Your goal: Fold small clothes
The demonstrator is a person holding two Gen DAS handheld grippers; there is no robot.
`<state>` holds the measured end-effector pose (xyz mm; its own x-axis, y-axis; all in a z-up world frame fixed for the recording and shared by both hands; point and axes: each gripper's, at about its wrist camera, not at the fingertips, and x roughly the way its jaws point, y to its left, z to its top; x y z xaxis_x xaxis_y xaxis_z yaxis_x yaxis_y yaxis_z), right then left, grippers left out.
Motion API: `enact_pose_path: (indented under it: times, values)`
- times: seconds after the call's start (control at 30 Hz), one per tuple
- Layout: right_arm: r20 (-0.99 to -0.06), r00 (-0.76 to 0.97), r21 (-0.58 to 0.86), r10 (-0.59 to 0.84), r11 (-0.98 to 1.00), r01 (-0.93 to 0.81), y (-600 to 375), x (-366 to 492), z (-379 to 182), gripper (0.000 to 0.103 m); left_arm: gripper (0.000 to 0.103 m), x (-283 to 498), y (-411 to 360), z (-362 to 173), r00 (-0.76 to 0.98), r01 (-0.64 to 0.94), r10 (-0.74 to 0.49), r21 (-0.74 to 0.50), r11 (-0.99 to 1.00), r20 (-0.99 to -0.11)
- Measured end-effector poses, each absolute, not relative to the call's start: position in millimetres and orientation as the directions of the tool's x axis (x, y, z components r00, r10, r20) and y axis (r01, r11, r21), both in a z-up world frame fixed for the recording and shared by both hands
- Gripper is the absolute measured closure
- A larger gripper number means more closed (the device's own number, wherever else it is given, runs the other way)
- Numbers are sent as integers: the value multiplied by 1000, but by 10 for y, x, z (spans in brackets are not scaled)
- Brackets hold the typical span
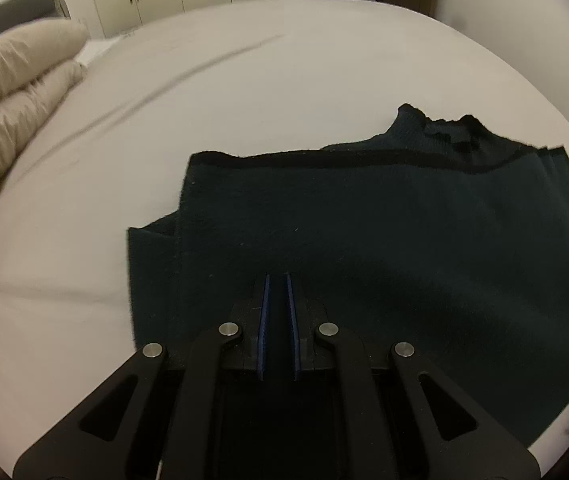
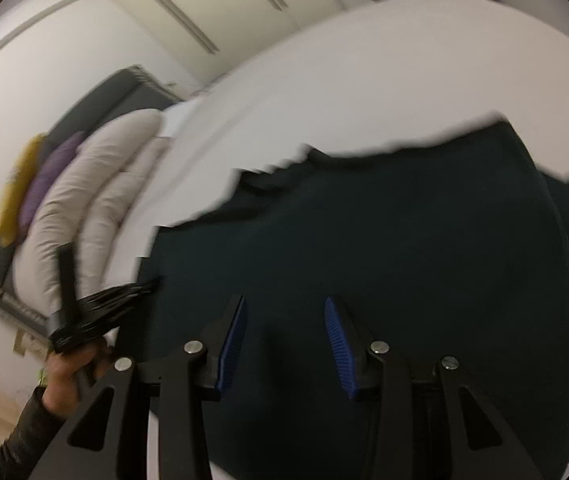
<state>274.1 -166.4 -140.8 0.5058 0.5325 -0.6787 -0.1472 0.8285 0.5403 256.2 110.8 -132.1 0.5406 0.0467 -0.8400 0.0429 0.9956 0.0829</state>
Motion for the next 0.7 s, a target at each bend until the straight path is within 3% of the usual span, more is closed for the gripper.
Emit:
enact_pose_path:
  times: [0.07, 0.13, 0.2, 0.27, 0.33, 0.4, 0.53, 0.7]
  values:
    - [-635, 539, 613, 554, 785, -84, -1953, 2750, -1528, 86, 95, 2539, 1112, -1327, 541, 45, 50, 88, 995, -840]
    - [-627, 593, 631, 505, 775, 6, -2296, 2701, -1567, 103, 95, 2519, 1116, -1340, 541, 49, 48, 88, 995, -840]
    - [-618, 647, 638, 447, 766, 80, -2544, 2624, -1536, 103, 95, 2494, 1117, -1340, 545, 45, 48, 87, 995, -837]
    - [-622, 702, 629, 347, 755, 185, -2776, 2505, -1473, 92, 95, 2489, 1085, -1356, 547, 41, 58, 96, 995, -835]
    - [-585, 732, 674, 350, 711, 200, -2854, 2387, -1391, 83, 95, 2462, 1081, -1381, 552, 39, 67, 105, 994, -831]
    - [-544, 737, 694, 402, 709, 125, -2669, 2324, -1295, 80, 95, 2437, 1106, -1379, 556, 35, 73, 111, 993, -828]
    - [-471, 598, 743, 648, 657, -127, -1844, 2247, -1218, 75, 95, 2410, 1087, -1384, 560, 30, 87, 125, 992, -824]
    - [-489, 369, 746, 790, 598, -292, -802, 2281, -1429, 72, 95, 2400, 1093, -1396, 563, 30, 84, 121, 992, -822]
